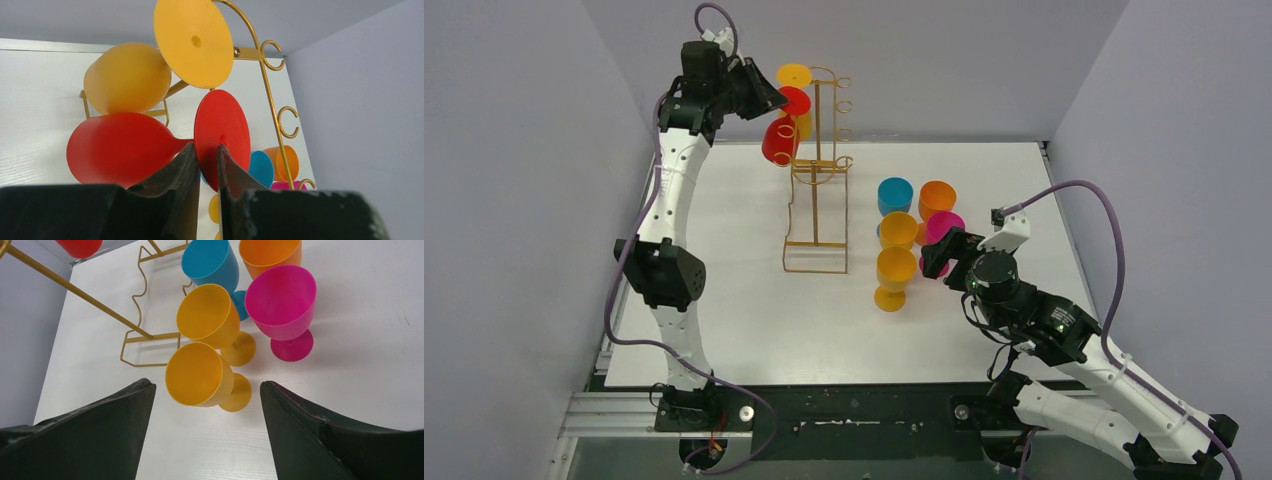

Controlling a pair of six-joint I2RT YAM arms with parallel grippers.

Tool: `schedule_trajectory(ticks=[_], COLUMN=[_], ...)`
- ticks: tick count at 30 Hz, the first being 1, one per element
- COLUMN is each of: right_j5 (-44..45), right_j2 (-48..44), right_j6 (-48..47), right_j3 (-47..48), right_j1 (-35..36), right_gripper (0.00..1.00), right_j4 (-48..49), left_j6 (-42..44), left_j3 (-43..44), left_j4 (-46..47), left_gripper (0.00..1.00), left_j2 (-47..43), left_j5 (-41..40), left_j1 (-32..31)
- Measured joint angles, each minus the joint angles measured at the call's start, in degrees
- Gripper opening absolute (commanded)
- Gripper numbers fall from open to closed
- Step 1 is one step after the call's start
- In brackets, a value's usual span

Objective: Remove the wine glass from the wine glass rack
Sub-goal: Pick up the wine glass from the wine rack.

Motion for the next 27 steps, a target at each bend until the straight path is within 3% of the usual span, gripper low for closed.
schedule_trajectory(ticks=[18,27], right_j5=[-0.2,-1.2], right_j2=[0.7,1.5], right_j6=[0.5,1.5], right_j3=[0.2,0.4], right_j1=[0.0,0.0], right_gripper=[0.79,0.79], right_j4=[-1.0,-1.1], left_j6=[-0.6,-0.2], left_j3=[-4.2,-5.9], left_j4=[2.7,3.4], left_gripper=[0.08,0.25], left_j2=[-2.5,-3.5], left_j5=[-1.5,-1.7], left_j1=[-0.1,-0.1])
